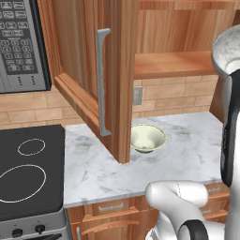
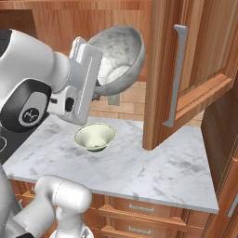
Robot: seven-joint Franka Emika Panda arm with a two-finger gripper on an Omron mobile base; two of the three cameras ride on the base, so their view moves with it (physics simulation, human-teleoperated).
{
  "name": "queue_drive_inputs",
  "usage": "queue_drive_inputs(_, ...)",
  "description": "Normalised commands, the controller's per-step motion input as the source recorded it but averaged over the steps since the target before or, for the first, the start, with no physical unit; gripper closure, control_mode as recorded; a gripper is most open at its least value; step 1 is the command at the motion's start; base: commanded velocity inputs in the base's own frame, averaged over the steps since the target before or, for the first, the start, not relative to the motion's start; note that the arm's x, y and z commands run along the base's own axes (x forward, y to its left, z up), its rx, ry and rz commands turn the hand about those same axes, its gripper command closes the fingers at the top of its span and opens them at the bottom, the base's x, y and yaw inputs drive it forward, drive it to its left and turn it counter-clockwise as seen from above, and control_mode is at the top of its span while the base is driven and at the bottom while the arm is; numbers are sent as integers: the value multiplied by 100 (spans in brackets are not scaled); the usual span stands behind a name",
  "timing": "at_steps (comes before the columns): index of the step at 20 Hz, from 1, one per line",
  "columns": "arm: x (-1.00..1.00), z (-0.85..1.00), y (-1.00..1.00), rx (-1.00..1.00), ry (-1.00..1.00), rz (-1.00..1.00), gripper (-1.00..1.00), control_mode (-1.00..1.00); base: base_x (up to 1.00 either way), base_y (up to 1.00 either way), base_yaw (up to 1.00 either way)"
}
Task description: Open the cabinet. Pick the bowls from the counter and place them in the cabinet. Then close the cabinet.
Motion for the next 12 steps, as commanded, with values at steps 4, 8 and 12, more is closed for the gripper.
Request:
queue_drive_inputs(4, 55, 0, -1, 2, 5, 9, 100, -100, 0, 0, 0)
queue_drive_inputs(8, 45, 0, -12, 3, 1, 6, 100, -100, 0, 0, 0)
queue_drive_inputs(12, 40, 0, -36, 5, 0, 0, 100, -100, 0, 0, 0)
